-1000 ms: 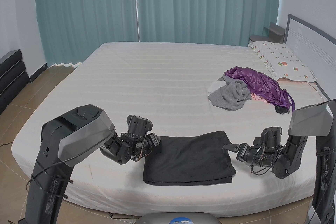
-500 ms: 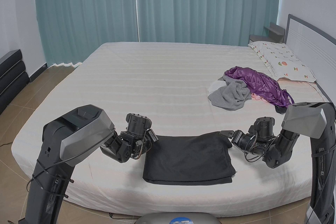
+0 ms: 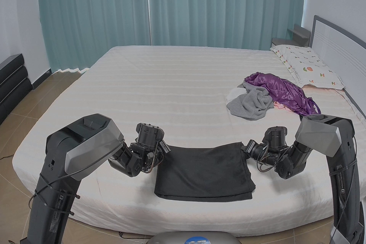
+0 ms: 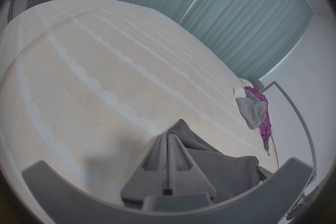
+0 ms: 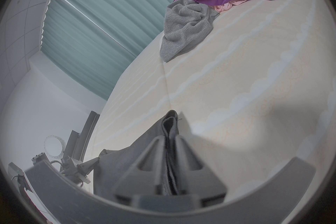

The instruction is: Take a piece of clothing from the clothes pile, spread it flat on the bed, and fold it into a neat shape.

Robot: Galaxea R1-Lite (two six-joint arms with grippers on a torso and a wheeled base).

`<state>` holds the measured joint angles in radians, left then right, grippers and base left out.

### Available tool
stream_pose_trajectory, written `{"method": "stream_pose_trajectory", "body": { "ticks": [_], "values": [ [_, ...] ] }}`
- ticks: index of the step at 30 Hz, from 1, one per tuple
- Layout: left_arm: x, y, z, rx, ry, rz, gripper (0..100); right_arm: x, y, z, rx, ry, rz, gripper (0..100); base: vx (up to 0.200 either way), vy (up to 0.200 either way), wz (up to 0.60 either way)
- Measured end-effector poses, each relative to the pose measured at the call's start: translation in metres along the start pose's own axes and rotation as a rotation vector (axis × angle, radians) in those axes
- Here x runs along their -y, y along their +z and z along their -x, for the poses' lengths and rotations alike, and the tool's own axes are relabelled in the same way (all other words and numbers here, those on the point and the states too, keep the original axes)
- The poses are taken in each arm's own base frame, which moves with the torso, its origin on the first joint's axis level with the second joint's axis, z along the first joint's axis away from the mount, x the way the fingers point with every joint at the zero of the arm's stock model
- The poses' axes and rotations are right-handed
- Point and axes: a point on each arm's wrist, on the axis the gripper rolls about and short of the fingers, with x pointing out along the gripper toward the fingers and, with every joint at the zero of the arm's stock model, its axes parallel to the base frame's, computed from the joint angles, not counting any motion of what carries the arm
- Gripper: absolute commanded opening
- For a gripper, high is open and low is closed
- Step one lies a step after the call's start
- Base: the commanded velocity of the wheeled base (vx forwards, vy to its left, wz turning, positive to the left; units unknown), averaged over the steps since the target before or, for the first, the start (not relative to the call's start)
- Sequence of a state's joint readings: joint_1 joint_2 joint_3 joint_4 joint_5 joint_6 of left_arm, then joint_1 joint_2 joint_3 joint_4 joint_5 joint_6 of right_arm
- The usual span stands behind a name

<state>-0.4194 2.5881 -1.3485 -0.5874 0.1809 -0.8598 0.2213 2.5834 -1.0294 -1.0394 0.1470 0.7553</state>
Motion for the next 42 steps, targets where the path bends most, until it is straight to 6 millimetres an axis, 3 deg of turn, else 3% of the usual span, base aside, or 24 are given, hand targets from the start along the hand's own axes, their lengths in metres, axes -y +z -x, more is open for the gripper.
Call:
{"method": "stream_pose_trajectory", "body": {
  "ticks": [19, 20, 32, 37, 42],
  "values": [
    [-0.003, -0.001, -0.003, 0.03, 0.036, -0.011, 0, 0.006, 0.006, -0.004, 0.058, -0.03, -0.016, 0, 0.0, 0.0, 0.0],
    [-0.003, -0.001, -0.003, 0.029, 0.036, -0.012, 100, 0.006, 0.006, -0.004, 0.058, -0.03, -0.016, 100, 0.0, 0.0, 0.0],
    [-0.003, -0.001, -0.002, 0.026, 0.031, -0.004, 100, 0.005, 0.003, 0.01, 0.068, 0.002, -0.038, 100, 0.0, 0.0, 0.0],
    [-0.004, 0.002, 0.0, 0.026, 0.033, 0.029, 100, 0.008, -0.01, 0.037, -0.003, 0.005, -0.049, 100, 0.0, 0.0, 0.0],
    [-0.008, 0.009, 0.007, 0.012, 0.027, 0.07, 100, 0.01, -0.028, 0.078, -0.181, 0.06, -0.014, 100, 0.0, 0.0, 0.0]
  ]
}}
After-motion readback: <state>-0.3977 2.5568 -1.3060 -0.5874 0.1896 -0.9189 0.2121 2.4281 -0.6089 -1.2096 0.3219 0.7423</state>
